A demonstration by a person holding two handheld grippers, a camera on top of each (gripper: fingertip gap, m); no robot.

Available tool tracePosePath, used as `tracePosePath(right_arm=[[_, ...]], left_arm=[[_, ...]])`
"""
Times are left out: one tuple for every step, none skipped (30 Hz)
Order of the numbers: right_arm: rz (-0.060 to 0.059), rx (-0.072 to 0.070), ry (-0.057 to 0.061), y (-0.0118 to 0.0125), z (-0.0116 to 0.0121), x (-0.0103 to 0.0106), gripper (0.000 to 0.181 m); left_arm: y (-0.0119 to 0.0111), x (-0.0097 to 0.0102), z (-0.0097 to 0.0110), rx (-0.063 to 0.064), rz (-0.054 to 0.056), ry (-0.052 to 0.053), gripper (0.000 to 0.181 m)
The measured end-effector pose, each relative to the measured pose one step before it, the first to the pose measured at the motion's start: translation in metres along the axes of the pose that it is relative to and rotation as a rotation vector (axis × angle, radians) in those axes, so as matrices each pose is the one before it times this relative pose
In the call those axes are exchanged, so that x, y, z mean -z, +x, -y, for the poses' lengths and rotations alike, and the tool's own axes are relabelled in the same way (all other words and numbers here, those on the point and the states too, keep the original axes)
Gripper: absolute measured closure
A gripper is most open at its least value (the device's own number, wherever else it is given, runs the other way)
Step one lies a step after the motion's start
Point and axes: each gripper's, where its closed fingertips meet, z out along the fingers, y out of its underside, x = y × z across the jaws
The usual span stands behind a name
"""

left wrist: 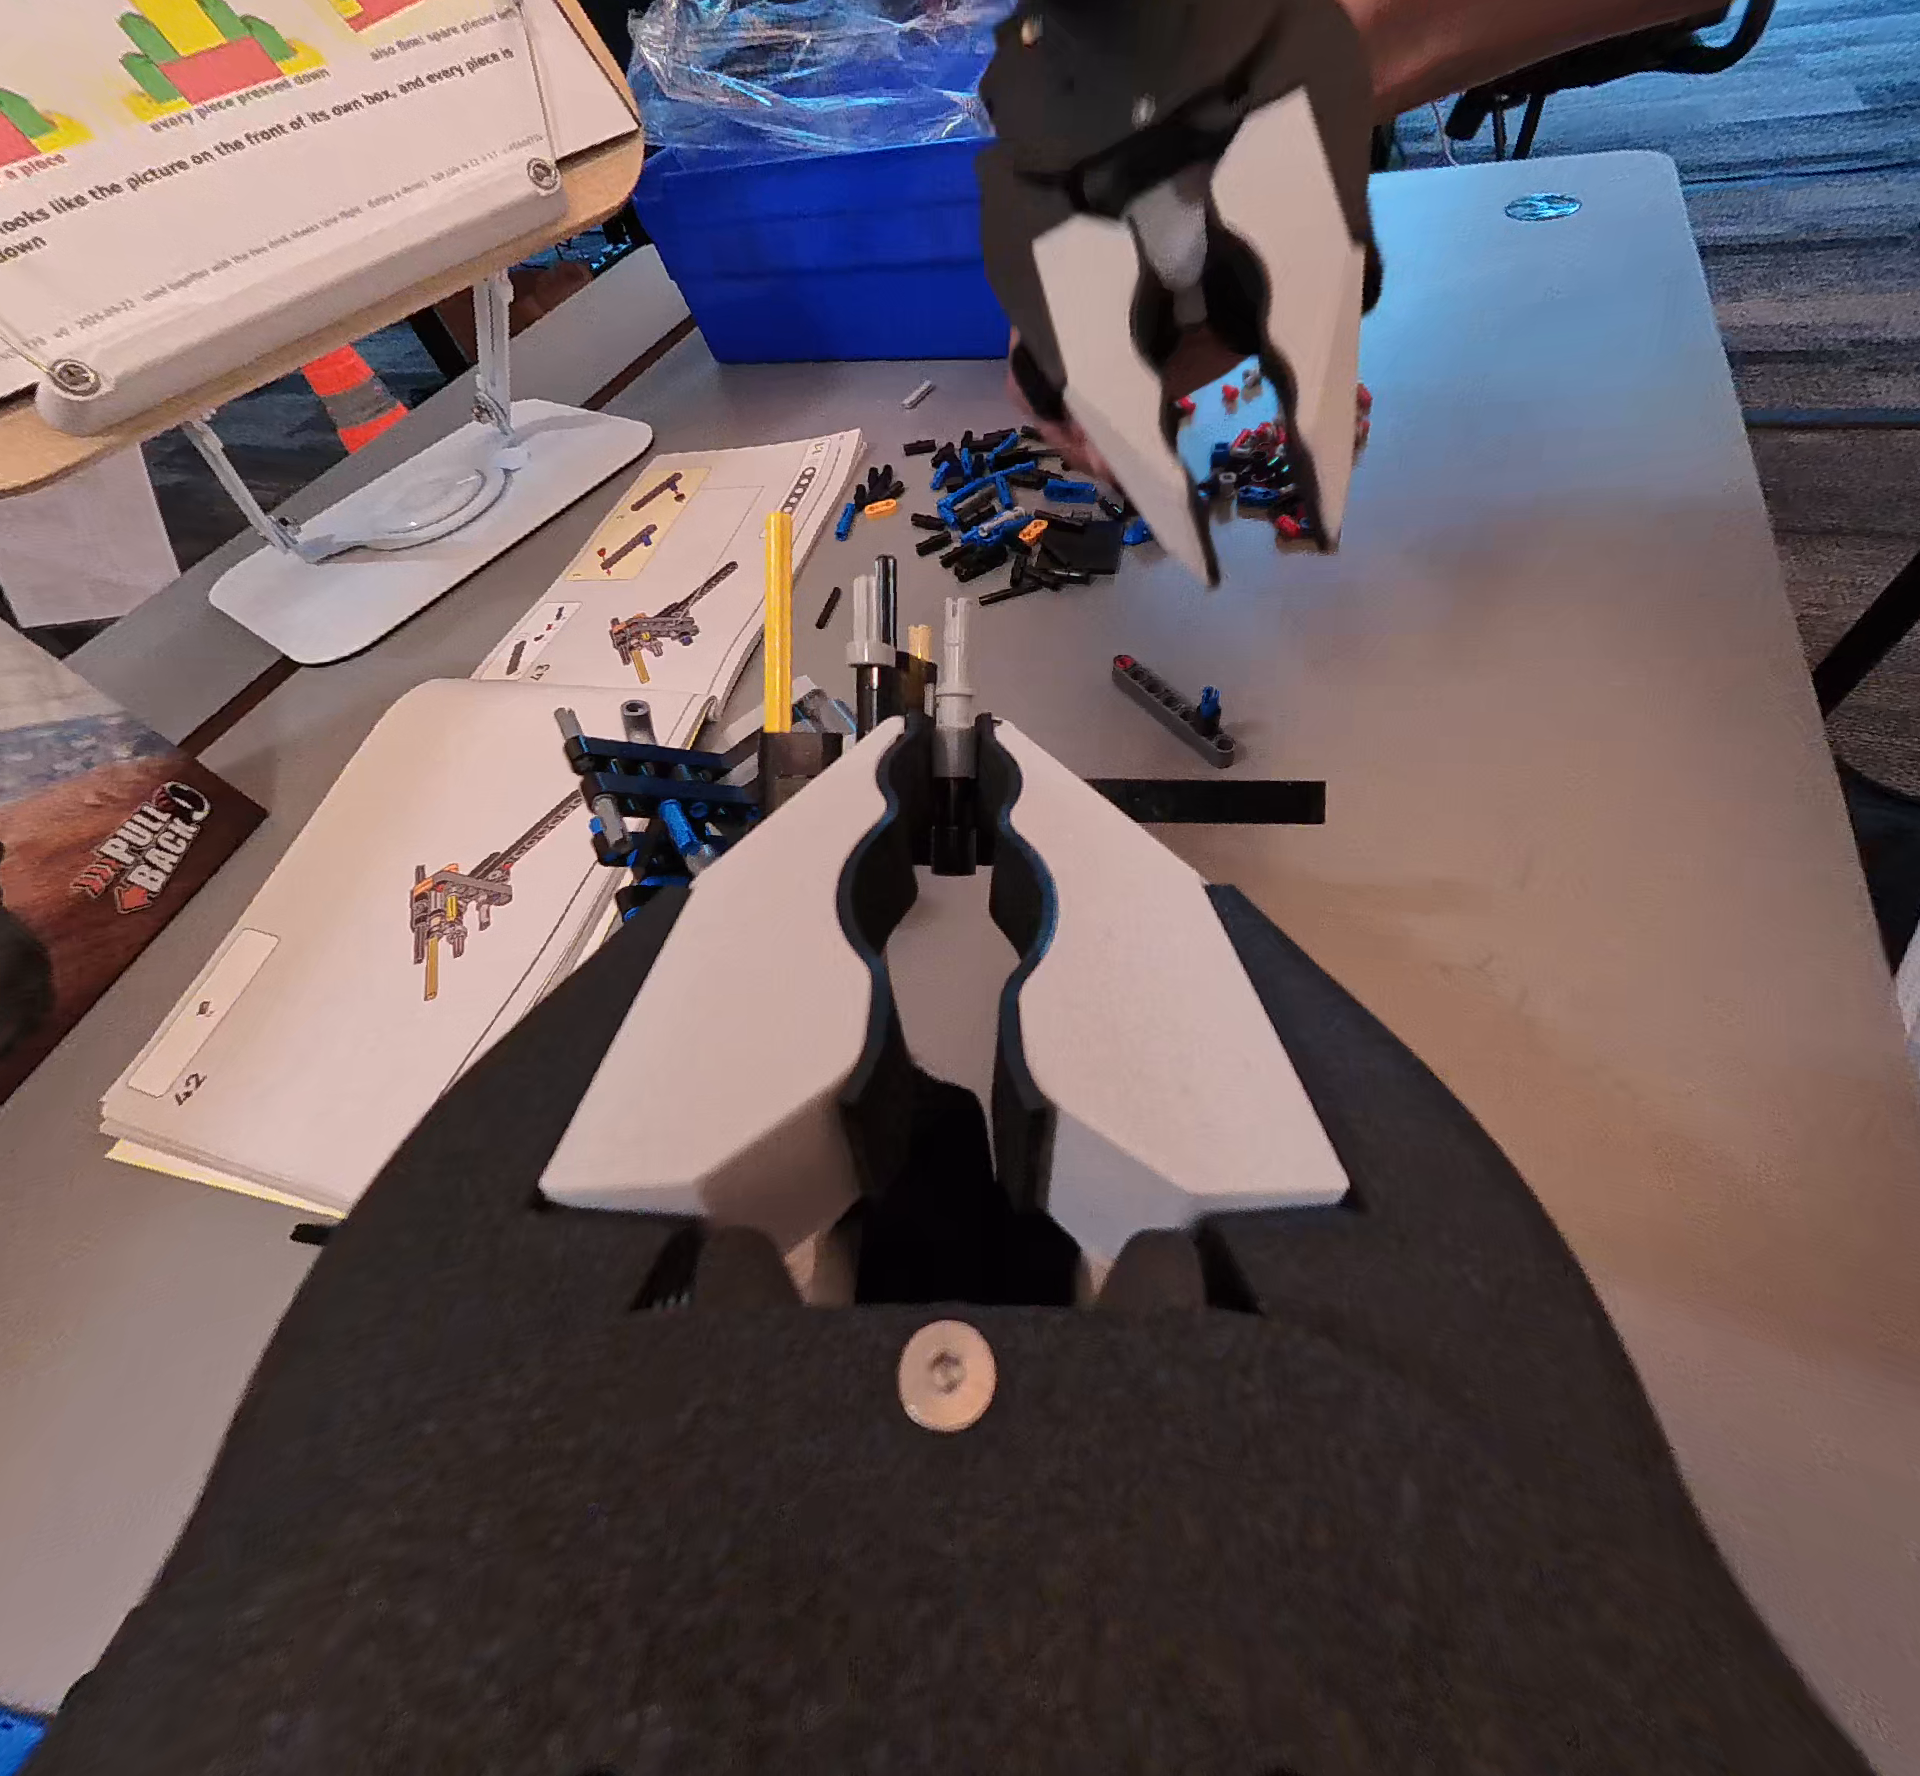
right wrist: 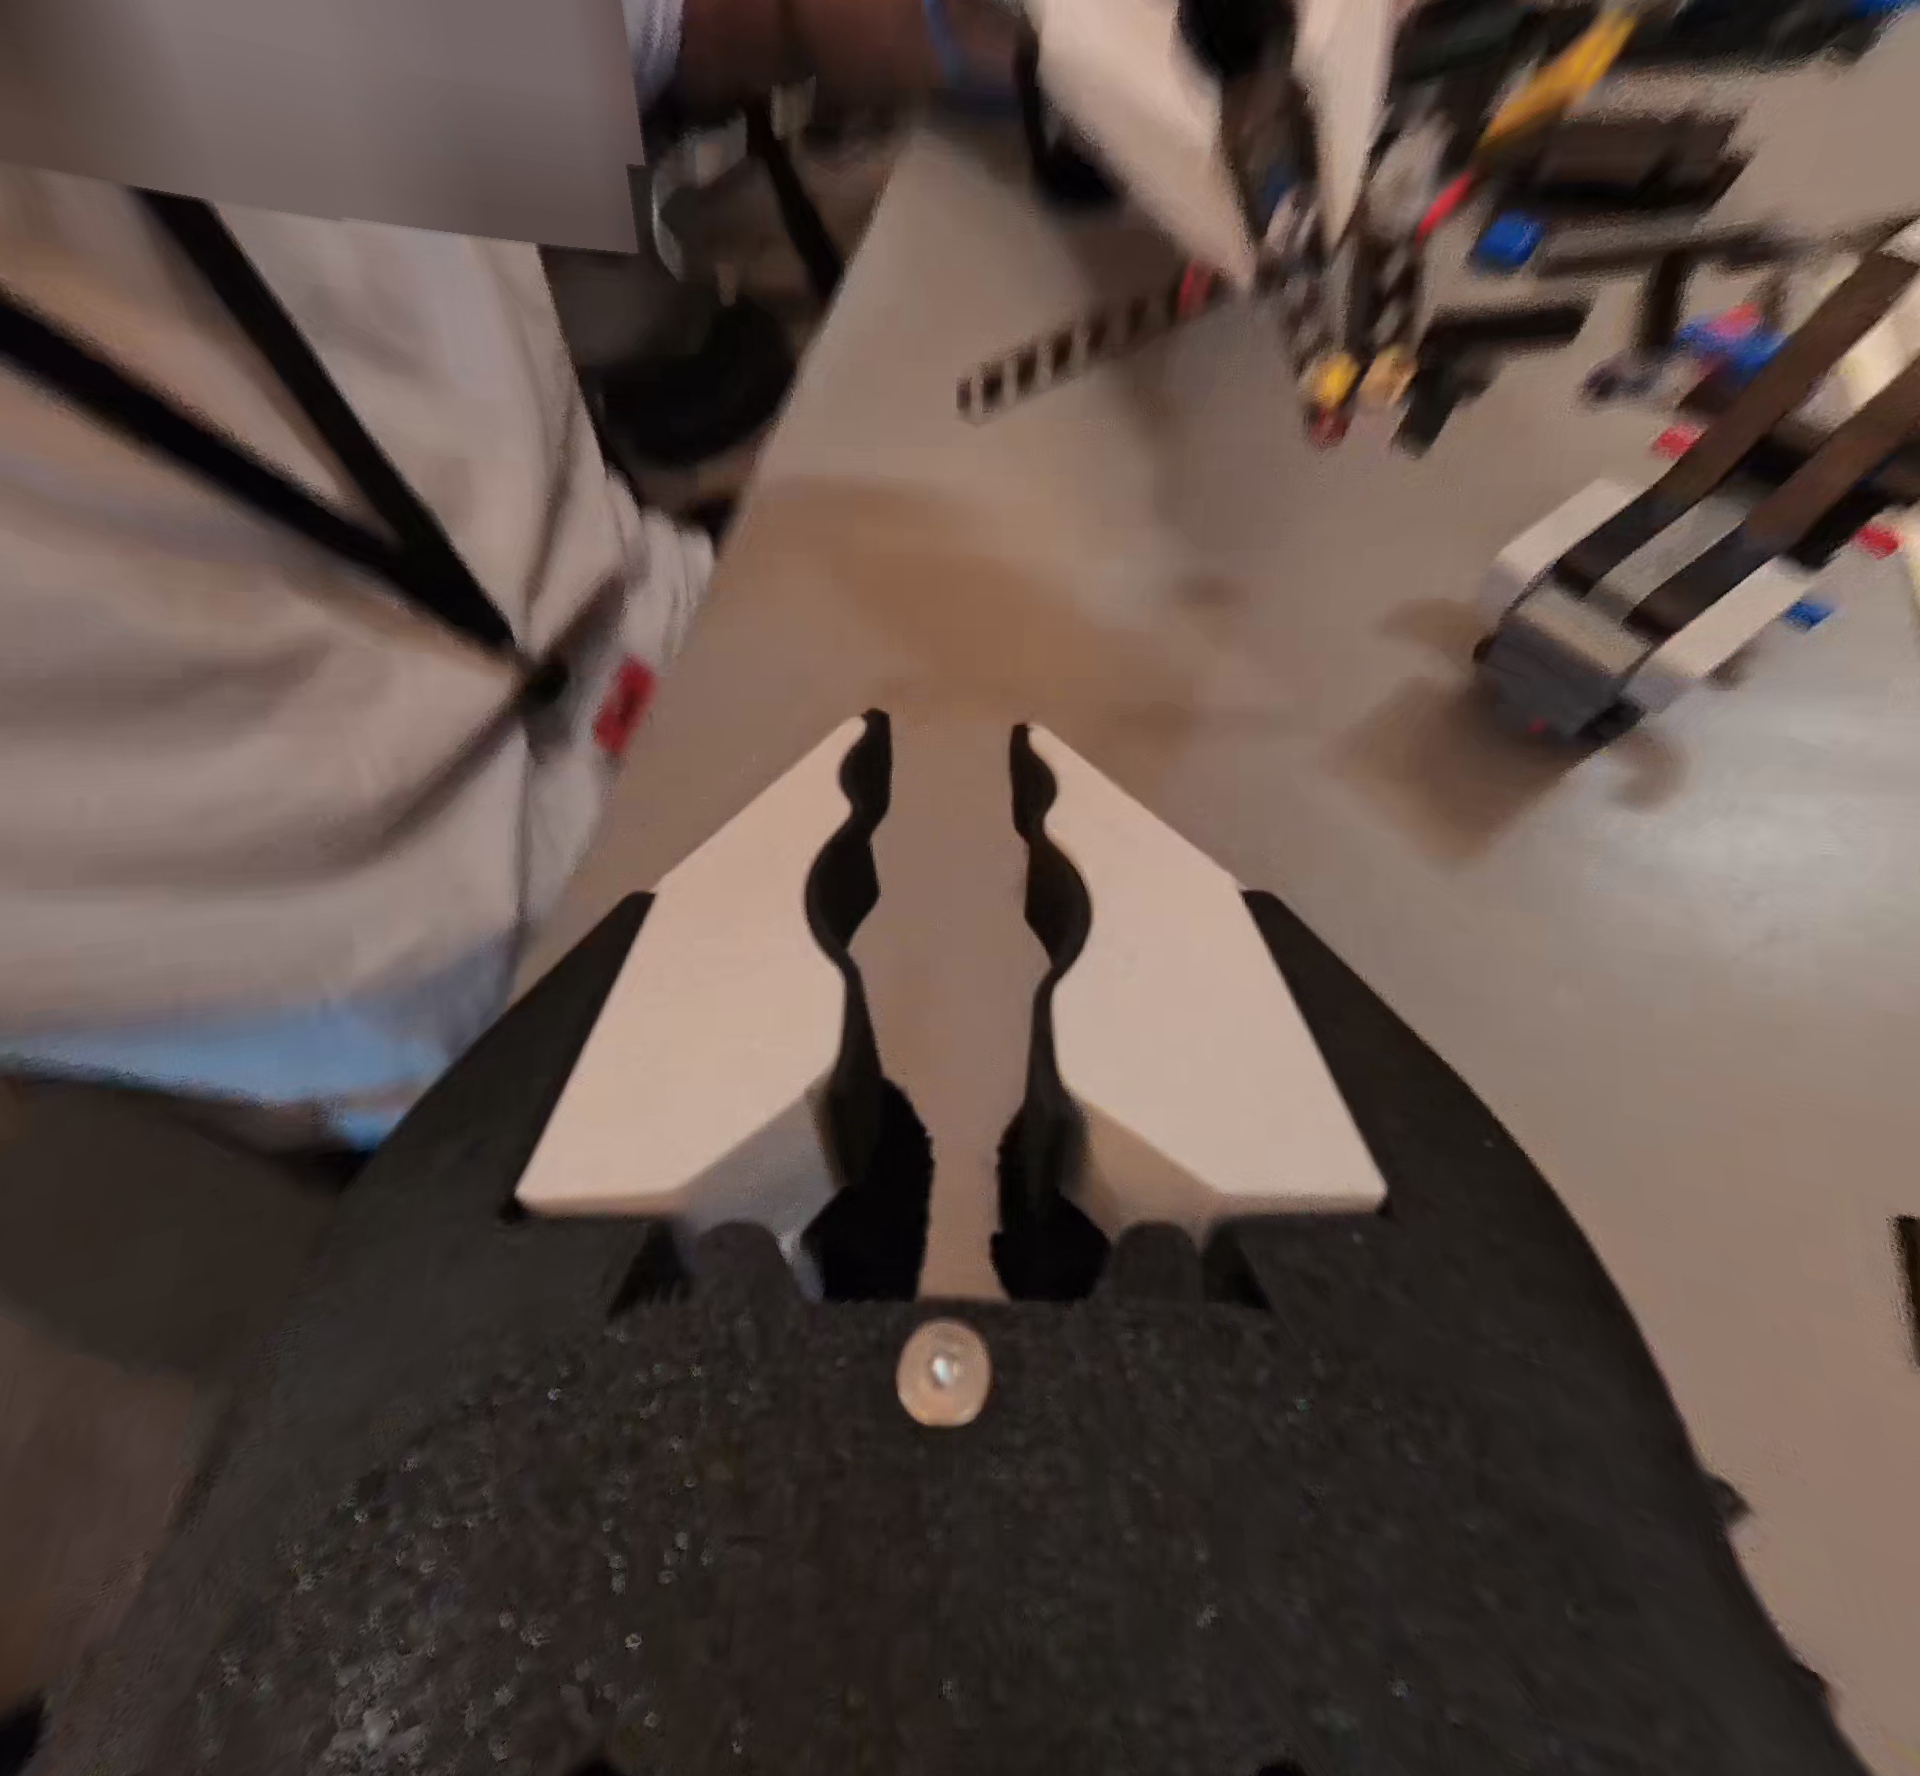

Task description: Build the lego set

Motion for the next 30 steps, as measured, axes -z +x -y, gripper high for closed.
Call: tracePosePath(right_arm=[[0.0049, 0.0479, -0.1166, 0.00308, -0.01991, -0.00401, 0.157], [-0.0129, 0.0487, -0.0786, 0.00252, -0.01277, -0.00516, 0.157], [-0.0258, 0.0497, -0.0509, 0.00254, -0.0061, -0.00394, 0.157], [-0.0369, 0.0614, -0.0441, 0.00351, -0.0027, -0.00221, 0.157], [-0.0455, 0.0722, -0.0402, 0.0048, -0.00048, -0.00018, 0.157], [-0.0452, 0.0777, -0.0429, 0.005, -0.00094, 0.00109, 0.157], [-0.0372, 0.0747, -0.0464, 0.00413, -0.00225, 0.00042, 0.157], [-0.025, 0.0631, -0.0349, 0.00262, -0.00177, -0.00048, 0.157], [-0.003, 0.0526, -0.0303, 0.00016, -0.0023, -0.00165, 0.157], [0.0072, 0.0391, -0.0288, -0.00033, -0.00259, -0.00224, 0.157], [0.0157, 0.0244, -0.0107, -0.00106, -0.00045, -0.00195, 0.157], [0.0241, 0.0121, 0.0018, -0.00123, 0.00117, -0.00152, 0.158], [0.0161, 0.0097, -0.0084, 0.00072, -0.00058, -0.00153, 0.159], [0.0171, 0.012, -0.0098, 0.00062, -0.00121, -0.00161, 0.159], [0.0212, 0.0093, -0.0014, -0.00009, -0.00034, -0.00182, 0.161], [0.025, 0.0063, 0.0052, -0.00097, 0.00067, -0.00201, 0.164], [0.0264, 0.0046, 0.0028, -0.00171, 0.00041, -0.0024, 0.165], [0.0129, 0.0065, -0.0045, -0.00032, -0.00009, -0.00255, 0.166], [0.0058, 0.0083, -0.0014, 0.00009, 0.00041, -0.00203, 0.167], [0.0089, 0.0086, -0.0073, -0.00025, -0.00012, -0.00141, 0.167], [0.0017, 0.0059, 0.0005, 0.00089, 0.00083, -0.0001, 0.168], [0.0042, 0.0043, -0.0072, 0.00064, -0.00059, -0.00031, 0.169], [0.0094, 0.0002, -0.003, -0.00037, -0.00016, -0.00021, 0.171], [0.0109, -0.002, 0.0004, -0.00078, 0.00004, -0.00032, 0.174], [0.0041, -0.0012, 0.0017, -0.00016, 0.00019, -0.00004, 0.174], [0.0018, -0.0014, -0.0008, -0.00006, -0.00015, 0.00004, 0.175], [0.0016, -0.0048, -0.0012, -0.00022, 0.00015, -0.00007, 0.175], [0.0002, -0.0057, 0.0013, -0.00027, 0.00062, -0.00027, 0.175], [0.0025, -0.0074, 0.0032, -0.00104, 0.0007, -0.00019, 0.175], [-0.0021, -0.0226, 0.0098, 0.00023, 0.00109, 0.00039, 0.175]], left_arm=[[-0.0003, 0.00025, -0.00004, 0.0062, -0.0029, 0.0013, 0.176], [0.0, 0.00001, -0.00005, 0.0072, -0.0041, 0.0013, 0.176], [0.0001, -0.00008, 0.00007, 0.0064, -0.0033, 0.0016, 0.176], [0.00063, -0.00036, -0.00012, 0.0047, -0.0045, 0.0011, 0.176], [0.00096, -0.00062, -0.00034, 0.0034, -0.0054, -0.001, 0.176], [0.00119, -0.00079, -0.00063, 0.0012, -0.0046, -0.0019, 0.176], [0.00118, -0.00081, -0.00074, -0.0021, -0.0032, -0.0025, 0.176], [0.00117, -0.00107, -0.00105, -0.0041, -0.0033, -0.0044, 0.176], [0.00094, -0.00107, -0.0016, -0.0038, -0.0032, -0.0071, 0.176], [0.00008, -0.0011, -0.00143, -0.0026, 0.0009, -0.0052, 0.176], [-0.00006, -0.00076, -0.00128, 0.0, -0.0008, -0.003, 0.176], [0.00012, -0.00091, -0.00143, 0.0042, -0.0046, -0.0048, 0.176], [-0.00029, -0.00082, -0.0015, 0.0058, -0.0029, -0.0048, 0.176], [-0.00081, -0.00052, -0.00074, 0.0032, 0.0013, -0.0005, 0.176], [-0.00073, 0.00009, 0.00028, 0.0001, 0.0028, 0.0041, 0.176], [-0.00035, 0.00029, 0.0009, -0.002, 0.001, 0.007, 0.176], [0.00003, 0.0003, 0.00098, -0.002, -0.0008, 0.0057, 0.176], [0.00006, 0.00031, 0.0005, -0.001, -0.0009, 0.0025, 0.176], [0.00021, 0.00017, 0.00006, -0.0014, -0.0005, -0.0002, 0.176], [-0.00003, 0.00008, -0.00039, -0.0028, 0.0006, -0.0016, 0.176], [0.00003, -0.00003, -0.00064, -0.0026, 0.0002, -0.0023, 0.176], [0.00035, -0.00016, -0.00065, -0.0005, -0.0022, -0.0025, 0.176], [0.00028, -0.00021, -0.0006, 0.0017, -0.0028, -0.0019, 0.176], [0.00044, -0.00031, -0.00073, 0.0022, -0.0038, -0.0023, 0.176], [0.00029, -0.00046, -0.00075, 0.0019, -0.0028, -0.003, 0.176], [0.0002, -0.0002, -0.00039, 0.0007, -0.0009, -0.0003, 0.176], [0.00037, -0.00021, -0.00022, 0.0009, -0.0021, 0.0002, 0.176], [0.00049, -0.00028, -0.00049, 0.0026, -0.0036, -0.0021, 0.176], [0.00016, -0.00025, -0.00038, 0.0028, -0.0012, -0.002, 0.176], [-0.00014, 0.00002, 0.00026, 0.0004, 0.0017, 0.0023, 0.176]])
